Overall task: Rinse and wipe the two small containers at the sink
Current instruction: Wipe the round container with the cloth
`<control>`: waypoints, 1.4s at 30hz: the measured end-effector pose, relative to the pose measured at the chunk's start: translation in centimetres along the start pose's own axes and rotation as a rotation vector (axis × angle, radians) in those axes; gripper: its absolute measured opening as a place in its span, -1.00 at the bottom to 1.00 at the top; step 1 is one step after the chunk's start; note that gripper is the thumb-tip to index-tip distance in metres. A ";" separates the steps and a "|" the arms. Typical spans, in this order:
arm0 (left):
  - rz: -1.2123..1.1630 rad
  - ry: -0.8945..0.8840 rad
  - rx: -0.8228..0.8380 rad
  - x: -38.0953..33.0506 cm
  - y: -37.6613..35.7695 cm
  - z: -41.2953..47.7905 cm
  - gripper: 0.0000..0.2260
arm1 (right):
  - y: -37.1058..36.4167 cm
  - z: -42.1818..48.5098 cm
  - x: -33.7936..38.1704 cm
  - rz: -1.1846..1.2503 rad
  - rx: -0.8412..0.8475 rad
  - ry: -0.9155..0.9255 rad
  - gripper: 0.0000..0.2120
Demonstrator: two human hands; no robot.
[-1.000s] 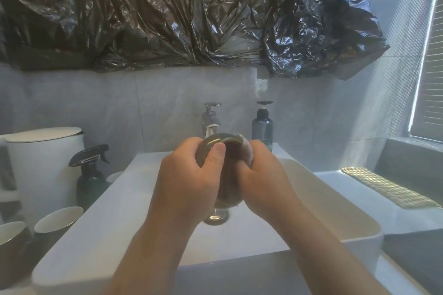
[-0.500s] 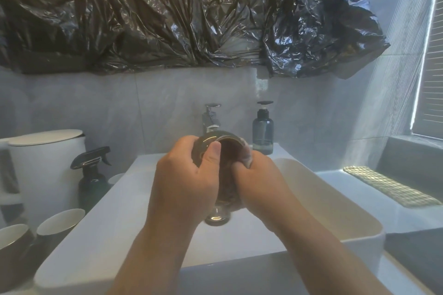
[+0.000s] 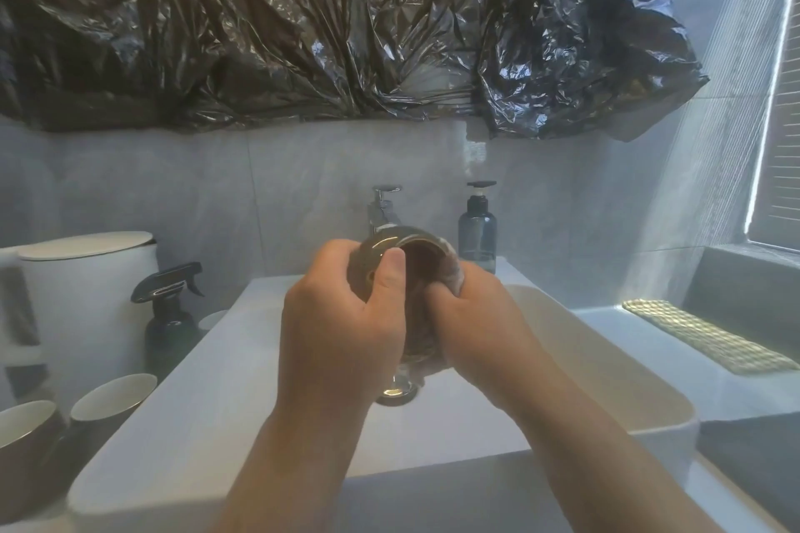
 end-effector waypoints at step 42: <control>-0.029 0.074 0.175 1.5 -1.7 0.5 -0.71 | 0.7 0.3 0.5 -0.204 -0.032 0.142 -0.86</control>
Point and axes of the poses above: each hand's wrist, its own z-axis towards the middle knuckle, its own y-axis out of the back of the hand, x = y × z, the point moved 10 cm from there along z, towards the middle knuckle, and after that the axes turned 5 degrees about -z, right-handed, at the moved point
